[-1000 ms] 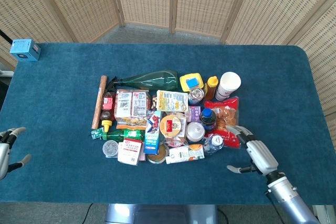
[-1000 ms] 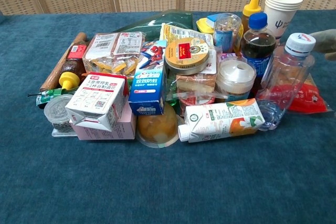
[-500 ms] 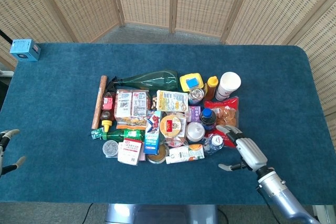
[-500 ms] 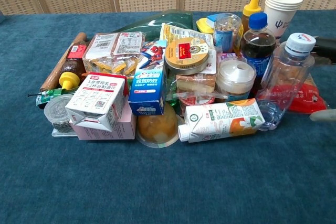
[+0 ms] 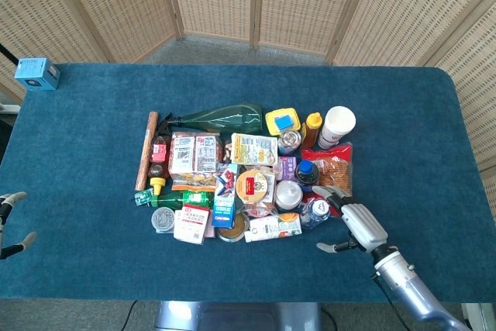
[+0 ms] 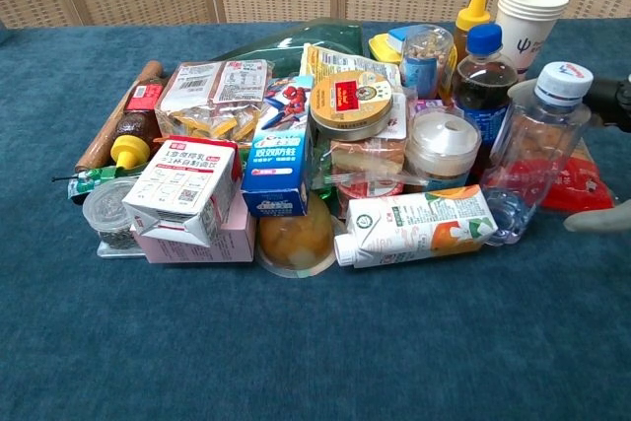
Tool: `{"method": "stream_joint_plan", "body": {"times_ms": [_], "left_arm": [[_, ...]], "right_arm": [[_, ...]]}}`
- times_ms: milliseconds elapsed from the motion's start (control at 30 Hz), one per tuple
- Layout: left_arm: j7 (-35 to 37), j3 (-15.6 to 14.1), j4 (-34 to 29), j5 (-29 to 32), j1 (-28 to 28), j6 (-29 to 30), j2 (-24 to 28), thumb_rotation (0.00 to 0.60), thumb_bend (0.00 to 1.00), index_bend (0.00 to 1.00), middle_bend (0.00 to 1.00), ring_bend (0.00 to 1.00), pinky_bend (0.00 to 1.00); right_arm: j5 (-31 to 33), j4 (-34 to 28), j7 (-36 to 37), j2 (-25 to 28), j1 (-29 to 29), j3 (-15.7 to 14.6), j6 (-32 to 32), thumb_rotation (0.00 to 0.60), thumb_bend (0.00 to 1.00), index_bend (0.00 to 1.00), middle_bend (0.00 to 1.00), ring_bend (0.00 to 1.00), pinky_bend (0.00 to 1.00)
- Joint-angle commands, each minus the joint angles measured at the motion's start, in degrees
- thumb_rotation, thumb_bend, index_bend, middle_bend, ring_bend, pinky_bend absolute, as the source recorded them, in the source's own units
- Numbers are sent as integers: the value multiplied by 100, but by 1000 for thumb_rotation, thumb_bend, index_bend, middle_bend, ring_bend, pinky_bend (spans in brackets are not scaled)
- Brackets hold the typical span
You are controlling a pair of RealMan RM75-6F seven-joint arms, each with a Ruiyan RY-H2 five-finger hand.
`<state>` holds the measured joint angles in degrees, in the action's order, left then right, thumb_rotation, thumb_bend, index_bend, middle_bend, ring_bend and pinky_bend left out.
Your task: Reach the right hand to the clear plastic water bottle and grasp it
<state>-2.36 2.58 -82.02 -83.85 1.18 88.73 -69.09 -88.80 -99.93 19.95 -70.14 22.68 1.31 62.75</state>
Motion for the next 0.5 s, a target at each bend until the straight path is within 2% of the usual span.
{"method": "stream_joint_plan", "body": {"times_ms": [33,167,333,500], "left_arm": [[3,0,0,1,-7,4,0,600,0,248,325,337,0],[-3,4,-10,2,-16,10,7,600,0,248,324,336,0],[-14,10,-22,-2,-19,13,14,600,0,245,323,336,0],[-10,14,-36,15,-38,19,31,600,0,243,323,335,0]], "right_arm": [[10,-8,15,2,14,-8,-11,600,0,0,140,22,0],[9,5,45,-8,15,-24,22,600,0,16,224,92,0],[-1,1,160,-37,47,-28,19,600,0,54,270,137,0],[6,-6,301,-70,137,-2,-59,600,0,59,275,142,2]]}}
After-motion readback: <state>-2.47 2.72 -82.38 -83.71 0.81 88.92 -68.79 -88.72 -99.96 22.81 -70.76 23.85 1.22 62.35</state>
